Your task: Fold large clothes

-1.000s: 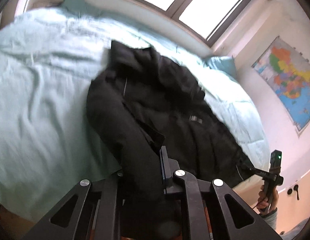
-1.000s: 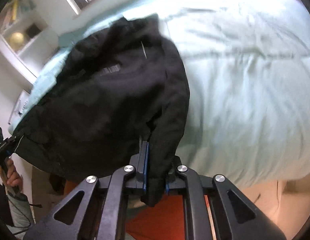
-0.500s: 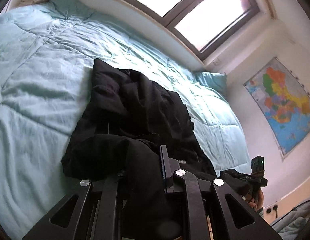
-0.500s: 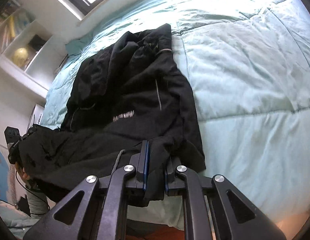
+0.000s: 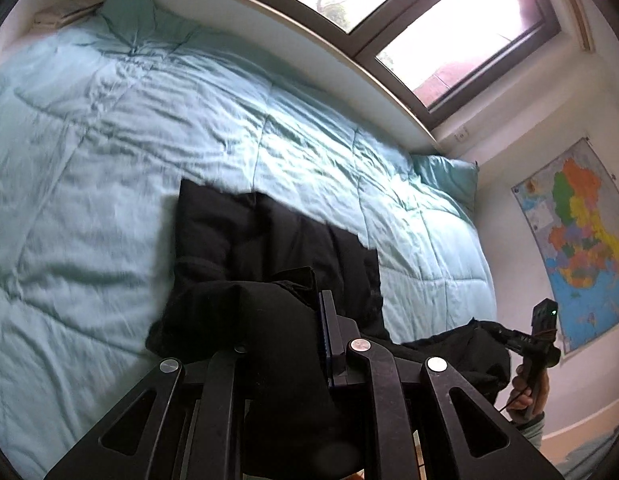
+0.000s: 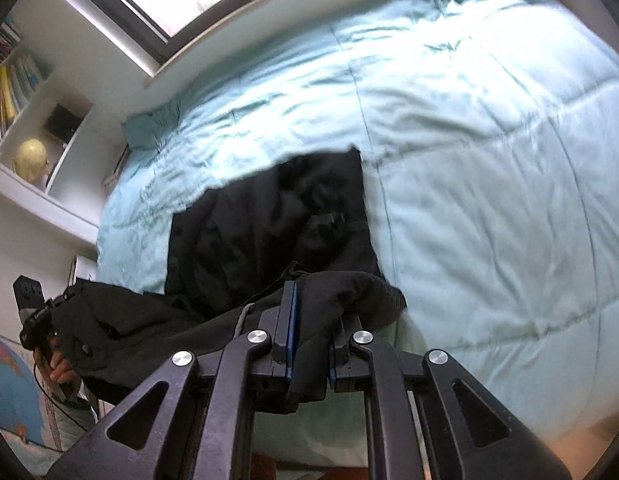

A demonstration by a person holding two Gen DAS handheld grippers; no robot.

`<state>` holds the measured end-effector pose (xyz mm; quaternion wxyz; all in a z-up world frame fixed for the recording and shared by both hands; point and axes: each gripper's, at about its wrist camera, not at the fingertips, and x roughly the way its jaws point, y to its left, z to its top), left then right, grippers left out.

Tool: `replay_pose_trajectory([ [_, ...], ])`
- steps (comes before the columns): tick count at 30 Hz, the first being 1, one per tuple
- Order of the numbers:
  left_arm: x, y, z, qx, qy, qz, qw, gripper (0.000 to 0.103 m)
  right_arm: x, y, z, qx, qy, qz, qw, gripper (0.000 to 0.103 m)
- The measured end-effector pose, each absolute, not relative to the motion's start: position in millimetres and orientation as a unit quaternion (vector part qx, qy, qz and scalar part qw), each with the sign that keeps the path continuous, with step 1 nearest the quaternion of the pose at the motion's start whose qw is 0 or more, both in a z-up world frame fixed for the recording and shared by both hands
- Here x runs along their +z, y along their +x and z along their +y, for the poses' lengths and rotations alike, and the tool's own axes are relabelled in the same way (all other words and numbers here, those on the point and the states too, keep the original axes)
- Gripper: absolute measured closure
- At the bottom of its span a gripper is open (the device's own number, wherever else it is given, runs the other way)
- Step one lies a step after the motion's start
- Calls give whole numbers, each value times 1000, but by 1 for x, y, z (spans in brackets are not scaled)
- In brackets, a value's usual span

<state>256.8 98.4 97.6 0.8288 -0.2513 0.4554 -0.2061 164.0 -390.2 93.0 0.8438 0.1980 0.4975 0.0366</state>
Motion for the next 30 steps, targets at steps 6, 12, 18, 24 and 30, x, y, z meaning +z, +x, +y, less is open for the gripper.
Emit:
replay_pose_trajectory([
  [6,85,333,115,-181,-300,476,807,85,114,241,-394,25,214,479,851,88],
  [12,-4,421,116,-119,-350,534,761,81,61,337,-406,7,246,516,821,84],
  [18,-103,484,89,-79,-333,602,721,81,-35,410,-421,-33,263,578,772,80],
  [24,-137,498,76,-106,-298,625,714,81,-104,439,-422,-41,273,623,732,80],
  [30,-98,481,96,-206,-281,616,706,75,-83,432,-428,-30,283,619,732,73],
])
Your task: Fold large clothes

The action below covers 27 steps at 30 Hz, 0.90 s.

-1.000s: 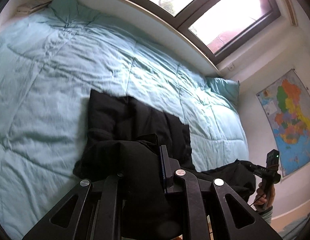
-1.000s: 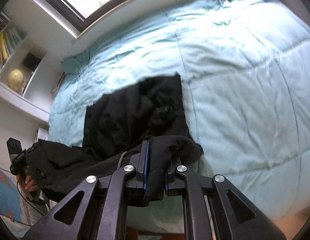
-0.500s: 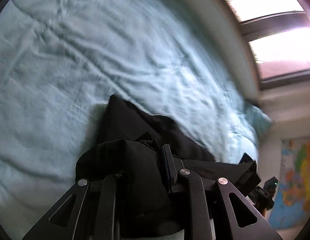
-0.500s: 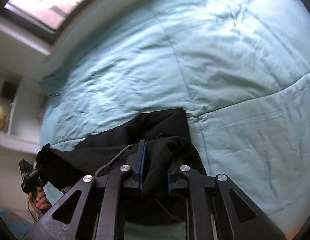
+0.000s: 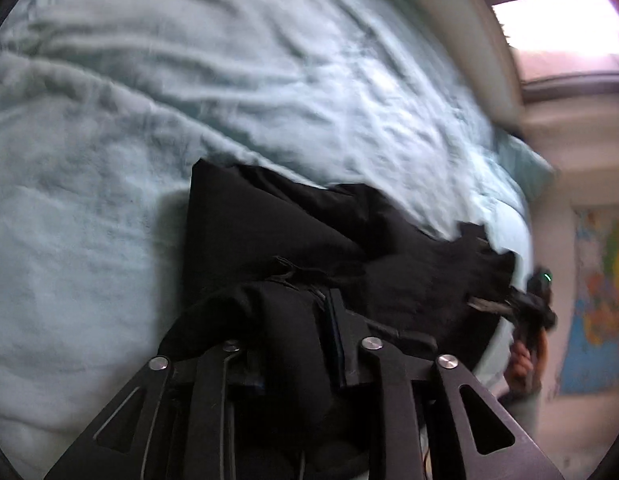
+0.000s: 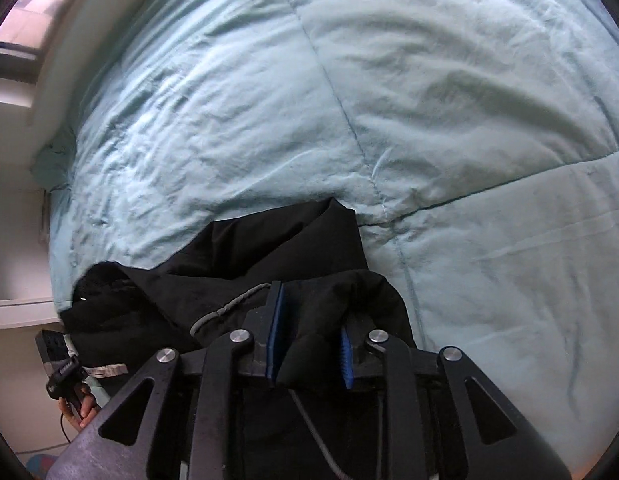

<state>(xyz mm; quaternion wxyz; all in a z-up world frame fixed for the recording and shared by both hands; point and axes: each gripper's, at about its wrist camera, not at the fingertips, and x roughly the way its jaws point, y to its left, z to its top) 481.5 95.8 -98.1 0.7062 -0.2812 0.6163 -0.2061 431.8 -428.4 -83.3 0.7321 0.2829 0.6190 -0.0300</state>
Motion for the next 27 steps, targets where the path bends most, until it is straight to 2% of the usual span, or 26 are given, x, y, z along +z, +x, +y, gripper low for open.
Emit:
replay_pose_trajectory([
  [2,-80,468,111,-243,-299,607,695,69,-63,421,-432,-13,298,602,741,67],
  [3,-71,461,118,-252,-303,604,693,62,-54,416,-432,-7,301,595,745,65],
  [4,-60,453,125,-247,-294,600,702,49,-42,409,-433,-1,301,586,752,56],
  [5,-49,443,131,-236,-278,595,716,42,-31,403,-433,-2,293,579,761,41],
  [6,-37,431,138,-230,-263,589,728,34,-22,398,-433,-7,281,573,769,35],
  [7,-29,423,142,-234,-259,585,732,33,-12,391,-432,-12,267,566,780,29],
  [12,-15,411,142,-214,-230,569,760,31,1,376,-419,-8,195,556,808,30],
  [19,-71,476,118,-172,-210,576,771,31,-32,412,-398,7,65,550,833,30],
  [27,-113,521,114,-184,-204,603,749,31,-85,465,-412,60,73,577,811,30],
])
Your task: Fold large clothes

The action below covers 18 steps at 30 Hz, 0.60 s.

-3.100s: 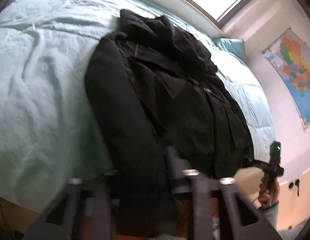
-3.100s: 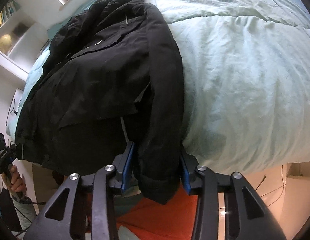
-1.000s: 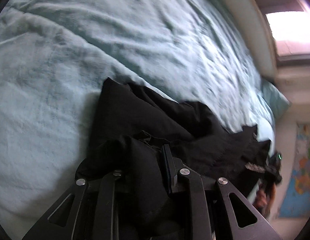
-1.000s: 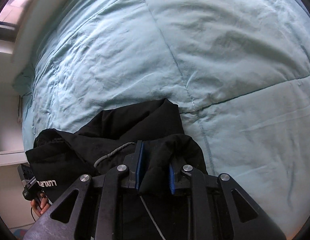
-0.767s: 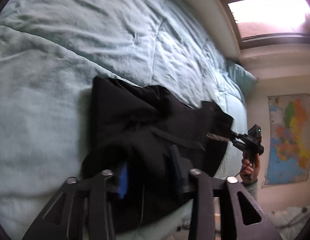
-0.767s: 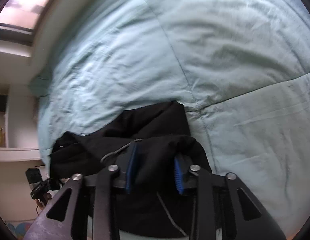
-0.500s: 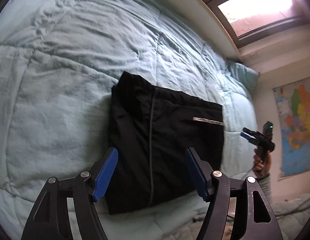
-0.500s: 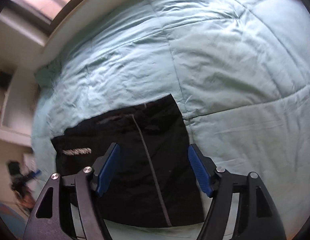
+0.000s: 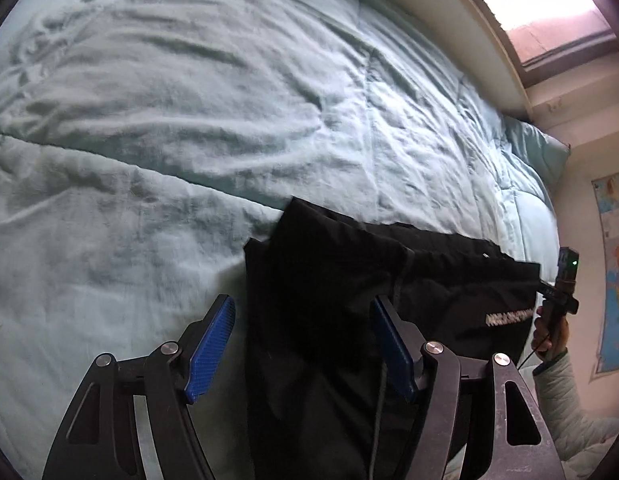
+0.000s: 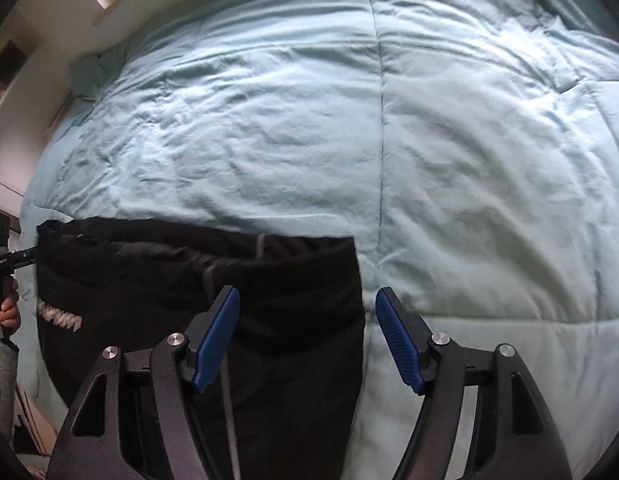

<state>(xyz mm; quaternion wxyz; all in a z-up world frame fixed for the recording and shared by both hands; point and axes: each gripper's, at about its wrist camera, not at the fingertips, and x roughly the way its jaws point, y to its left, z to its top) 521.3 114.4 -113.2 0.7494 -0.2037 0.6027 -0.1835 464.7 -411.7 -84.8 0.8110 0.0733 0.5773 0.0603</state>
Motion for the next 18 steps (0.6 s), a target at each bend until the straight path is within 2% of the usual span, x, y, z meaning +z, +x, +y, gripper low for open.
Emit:
replay_pose_trajectory([
  [6,-138,537,108,-209,-246,607,726,32,-128,483,-420,75,144,607,778,30],
  [7,-136,535,105,-204,-243,599,735,36,-127,481,-417,69,139,603,782,39],
  [8,-131,532,103,-194,-230,590,749,46,-121,474,-411,64,125,590,795,54],
  [9,-126,528,99,-182,-215,585,760,67,-115,470,-406,53,108,582,804,60],
  [10,-120,522,98,-170,-203,579,771,76,-107,464,-401,42,89,572,814,78],
  [13,-86,492,99,-159,-193,530,810,90,-75,436,-384,13,42,531,846,83],
  [18,-14,477,101,-180,-198,456,849,90,-11,410,-376,-49,-20,470,881,87],
])
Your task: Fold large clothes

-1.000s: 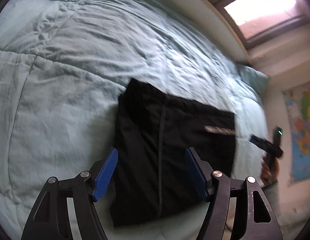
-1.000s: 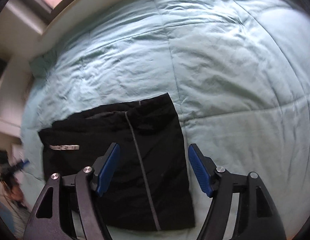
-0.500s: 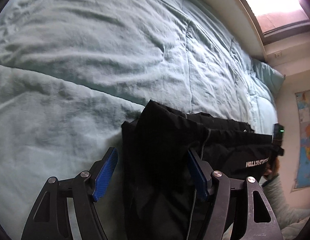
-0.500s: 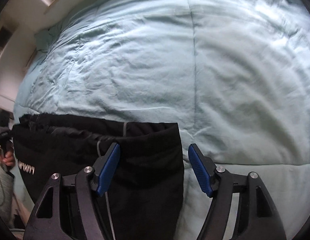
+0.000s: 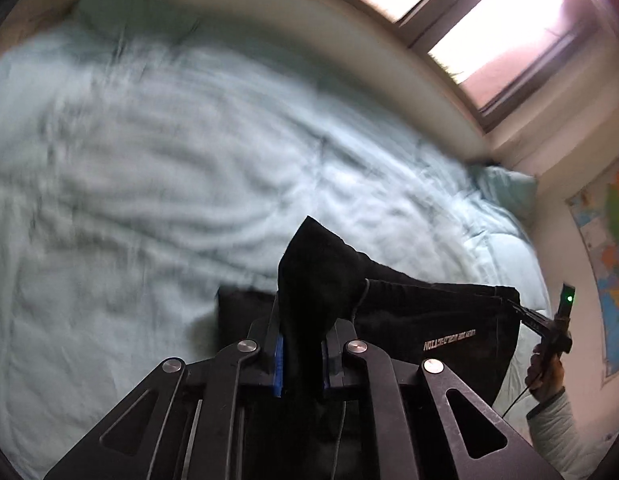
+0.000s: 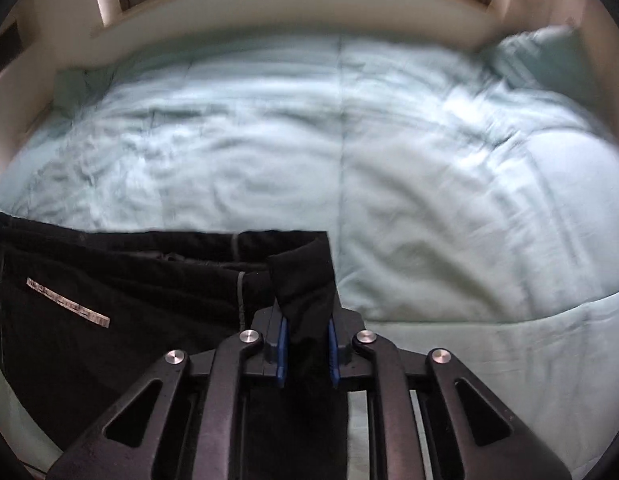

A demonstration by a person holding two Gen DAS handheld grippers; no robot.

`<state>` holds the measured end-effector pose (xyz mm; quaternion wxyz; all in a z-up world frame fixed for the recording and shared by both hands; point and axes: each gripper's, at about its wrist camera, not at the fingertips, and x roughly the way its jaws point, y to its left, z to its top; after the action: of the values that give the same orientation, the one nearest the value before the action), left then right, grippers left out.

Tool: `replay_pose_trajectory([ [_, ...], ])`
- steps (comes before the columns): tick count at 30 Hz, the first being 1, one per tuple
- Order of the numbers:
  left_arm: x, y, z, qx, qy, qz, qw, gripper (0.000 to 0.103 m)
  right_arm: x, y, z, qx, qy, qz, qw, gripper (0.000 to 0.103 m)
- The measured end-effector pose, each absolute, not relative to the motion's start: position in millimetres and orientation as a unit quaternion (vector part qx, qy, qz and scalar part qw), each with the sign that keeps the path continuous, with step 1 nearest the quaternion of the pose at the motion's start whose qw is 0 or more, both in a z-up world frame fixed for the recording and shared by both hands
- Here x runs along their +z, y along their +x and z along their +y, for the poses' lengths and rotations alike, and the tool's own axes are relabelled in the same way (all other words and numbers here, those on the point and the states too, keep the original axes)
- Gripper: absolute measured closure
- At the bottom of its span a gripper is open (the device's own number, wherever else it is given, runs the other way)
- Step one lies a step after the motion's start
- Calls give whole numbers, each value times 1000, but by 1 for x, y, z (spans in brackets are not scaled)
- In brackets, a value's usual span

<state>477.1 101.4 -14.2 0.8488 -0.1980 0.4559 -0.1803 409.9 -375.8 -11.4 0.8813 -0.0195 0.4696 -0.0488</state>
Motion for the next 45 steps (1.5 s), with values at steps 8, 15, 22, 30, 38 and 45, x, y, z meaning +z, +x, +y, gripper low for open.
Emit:
replay_pose_trajectory([
  [8,-63,559,89,-95,-155,536,824,89,-30,491,-370,-98,-53,478,871,87],
  [15,-167,562,110,-75,-262,596,755,77,-158,520,-374,-104,-35,591,799,85],
  [22,-134,548,157,-109,-343,561,746,57,-127,509,-404,-87,56,590,801,66],
  [30,-47,485,154,-136,-293,513,795,57,-43,426,-382,-27,130,544,829,55],
  [38,-19,410,-15,-258,-95,524,806,56,-50,373,-266,50,52,581,811,55],
  [45,-95,400,-74,-251,-40,594,764,52,-92,358,-210,53,-34,582,811,21],
])
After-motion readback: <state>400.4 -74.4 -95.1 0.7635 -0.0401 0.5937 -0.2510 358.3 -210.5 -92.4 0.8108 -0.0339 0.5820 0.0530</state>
